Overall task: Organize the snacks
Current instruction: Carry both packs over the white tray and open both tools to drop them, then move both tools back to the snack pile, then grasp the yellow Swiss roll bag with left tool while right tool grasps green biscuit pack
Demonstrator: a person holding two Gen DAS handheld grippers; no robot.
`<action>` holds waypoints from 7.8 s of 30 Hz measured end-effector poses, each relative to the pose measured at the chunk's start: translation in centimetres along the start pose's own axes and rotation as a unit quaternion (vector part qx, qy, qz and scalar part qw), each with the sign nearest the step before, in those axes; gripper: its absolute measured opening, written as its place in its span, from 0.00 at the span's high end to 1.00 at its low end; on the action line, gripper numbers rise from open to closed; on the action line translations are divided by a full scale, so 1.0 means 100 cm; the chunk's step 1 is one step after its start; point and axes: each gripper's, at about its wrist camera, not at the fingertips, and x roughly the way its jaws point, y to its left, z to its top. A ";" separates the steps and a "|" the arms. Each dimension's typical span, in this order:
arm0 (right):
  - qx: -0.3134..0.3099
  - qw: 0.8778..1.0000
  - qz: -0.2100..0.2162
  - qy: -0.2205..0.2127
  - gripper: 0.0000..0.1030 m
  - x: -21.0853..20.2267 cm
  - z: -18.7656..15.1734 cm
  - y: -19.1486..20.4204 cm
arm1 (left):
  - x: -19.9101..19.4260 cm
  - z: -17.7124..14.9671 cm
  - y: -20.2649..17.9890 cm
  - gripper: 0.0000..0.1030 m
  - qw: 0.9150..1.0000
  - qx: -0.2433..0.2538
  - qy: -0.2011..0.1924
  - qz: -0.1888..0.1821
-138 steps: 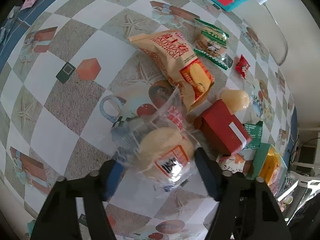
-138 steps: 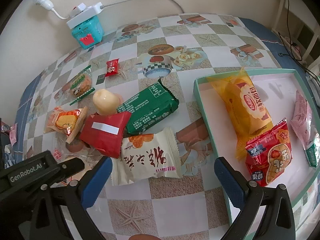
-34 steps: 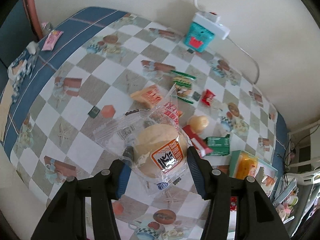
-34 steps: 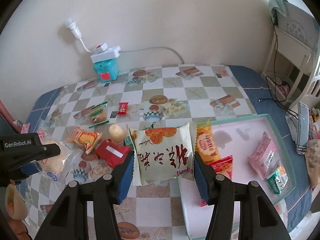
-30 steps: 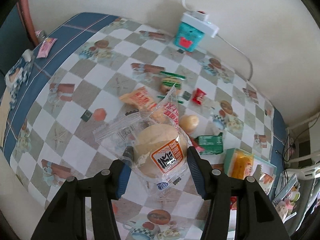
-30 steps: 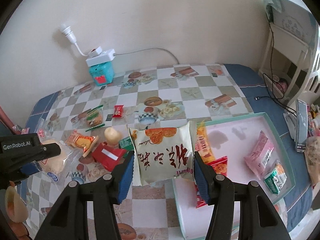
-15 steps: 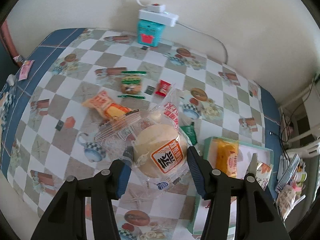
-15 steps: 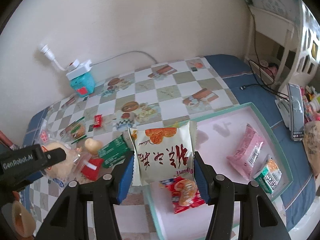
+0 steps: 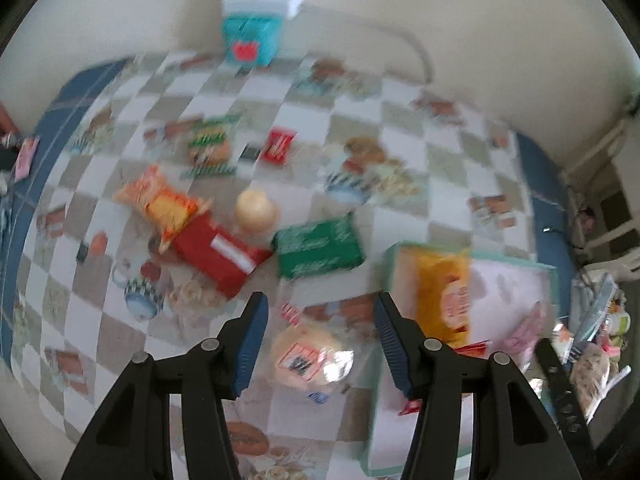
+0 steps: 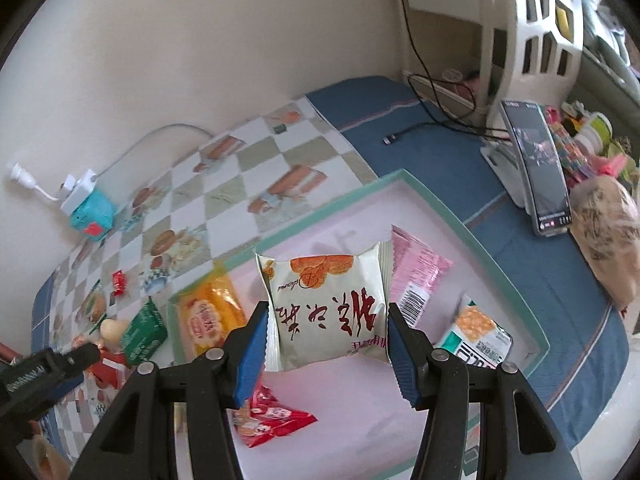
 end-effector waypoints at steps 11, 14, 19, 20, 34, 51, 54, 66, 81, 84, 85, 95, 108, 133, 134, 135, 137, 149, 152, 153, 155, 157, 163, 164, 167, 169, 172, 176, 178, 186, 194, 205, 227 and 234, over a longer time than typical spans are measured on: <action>-0.002 1.000 0.008 0.017 0.43 0.010 -0.005 0.000 | 0.043 -0.016 0.037 0.15 0.992 -0.100 0.078 0.029; -0.002 1.000 0.009 0.019 0.43 0.011 -0.006 0.000 | 0.050 -0.022 0.042 0.13 0.989 -0.117 0.089 0.032; -0.002 1.000 0.010 0.022 0.43 0.013 -0.006 0.000 | 0.063 -0.030 0.047 0.06 0.985 -0.134 0.110 0.010; -0.003 1.000 0.011 0.022 0.43 0.013 -0.006 0.000 | 0.066 -0.033 0.046 0.06 0.984 -0.135 0.113 0.003; 0.002 1.000 0.012 0.029 0.43 0.017 -0.008 -0.002 | 0.067 -0.046 0.005 0.46 0.992 -0.077 0.101 0.005; 0.030 0.997 0.004 0.066 0.43 0.034 -0.012 -0.023 | 0.005 -0.026 -0.022 0.46 0.997 -0.015 0.049 -0.053; 0.034 0.997 0.000 0.073 0.43 0.037 -0.013 -0.026 | 0.011 -0.031 -0.035 0.46 0.997 0.009 0.056 -0.047; 0.034 0.997 0.001 0.075 0.43 0.037 -0.012 -0.023 | 0.041 -0.057 -0.095 0.46 0.991 0.108 0.075 -0.030; 0.055 0.996 -0.008 0.074 0.31 0.032 -0.008 -0.036 | 0.040 -0.053 -0.095 0.28 0.989 0.115 0.083 -0.032; 0.052 0.996 -0.008 0.071 0.30 0.028 -0.006 -0.035 | 0.029 -0.050 -0.089 0.26 0.990 0.113 0.077 -0.032; 0.050 0.996 -0.008 0.069 0.29 0.026 -0.006 -0.035 | 0.026 -0.049 -0.088 0.25 0.990 0.112 0.074 -0.032; 0.025 0.999 -0.004 0.046 0.20 0.007 -0.001 -0.019 | -0.005 -0.027 -0.052 0.16 0.997 0.062 0.035 -0.016; -0.023 0.999 -0.010 0.040 0.00 0.003 -0.007 0.013 | -0.009 -0.003 0.036 0.14 0.997 -0.058 0.005 0.048; -0.167 0.985 0.034 0.040 0.00 -0.006 -0.060 0.164 | -0.028 0.010 0.192 0.04 0.967 -0.198 -0.040 0.155; -0.169 0.984 0.034 0.042 0.00 -0.005 -0.062 0.168 | -0.028 0.011 0.199 0.04 0.967 -0.203 -0.039 0.152; -0.171 0.984 0.035 0.044 0.00 -0.004 -0.064 0.172 | -0.028 0.011 0.203 0.04 0.966 -0.206 -0.039 0.150; -0.176 0.983 0.035 0.049 0.00 0.000 -0.069 0.181 | -0.029 0.012 0.215 0.04 0.965 -0.212 -0.038 0.150; -0.172 0.982 0.041 0.071 0.00 0.026 -0.085 0.206 | -0.015 0.016 0.249 0.04 0.966 -0.234 -0.018 0.107; -0.172 0.982 0.038 0.073 0.00 0.032 -0.087 0.208 | -0.005 0.018 0.243 0.04 0.970 -0.225 -0.007 0.086; -0.172 0.982 0.038 0.074 0.00 0.034 -0.087 0.209 | -0.003 0.019 0.241 0.04 0.972 -0.222 -0.006 0.082; -0.168 0.982 0.040 0.075 0.00 0.039 -0.085 0.209 | 0.001 0.022 0.236 0.04 0.974 -0.215 -0.005 0.073; -0.166 0.982 0.045 0.075 0.00 0.042 -0.082 0.209 | 0.005 0.025 0.233 0.04 0.975 -0.211 -0.004 0.062; -0.133 0.987 0.059 0.069 0.00 0.051 -0.064 0.206 | 0.020 0.036 0.217 0.04 0.977 -0.214 0.001 0.009; -0.131 0.987 0.063 0.064 0.00 0.052 -0.060 0.207 | 0.024 0.040 0.210 0.04 0.978 -0.209 0.002 0.002; -0.135 0.987 0.069 0.058 0.00 0.057 -0.056 0.209 | 0.032 0.050 0.199 0.04 0.980 -0.199 -0.002 -0.001; -0.141 0.986 0.067 0.055 0.00 0.061 -0.055 0.212 | 0.037 0.056 0.195 0.04 0.981 -0.196 -0.006 -0.002; -0.147 0.985 0.070 0.048 0.00 0.069 -0.054 0.216 | 0.048 0.062 0.191 0.04 0.981 -0.194 -0.008 0.005; -0.174 0.982 0.064 0.035 0.01 0.077 -0.055 0.226 | 0.062 0.067 0.186 0.04 0.980 -0.201 -0.004 -0.012; -0.188 0.980 0.060 0.031 0.02 0.080 -0.056 0.231 | 0.064 0.069 0.184 0.04 0.980 -0.198 -0.008 -0.012; -0.211 0.975 0.057 0.031 0.09 0.092 -0.060 0.239 | 0.077 0.072 0.195 0.04 0.976 -0.216 -0.010 -0.005; -0.224 0.973 0.054 0.030 0.12 0.102 -0.061 0.241 | 0.087 0.077 0.182 0.04 0.981 -0.193 -0.011 0.012; -0.182 0.975 0.118 0.049 0.17 0.097 -0.046 0.221 | 0.087 0.071 0.204 0.04 0.973 -0.227 -0.002 0.043; -0.137 0.969 0.190 0.072 0.20 0.101 -0.036 0.202 | 0.067 0.063 0.221 0.34 0.970 -0.240 -0.012 0.035; -0.255 0.957 0.128 0.052 0.20 0.097 -0.059 0.232 | 0.067 0.063 0.224 0.34 0.969 -0.244 -0.010 0.031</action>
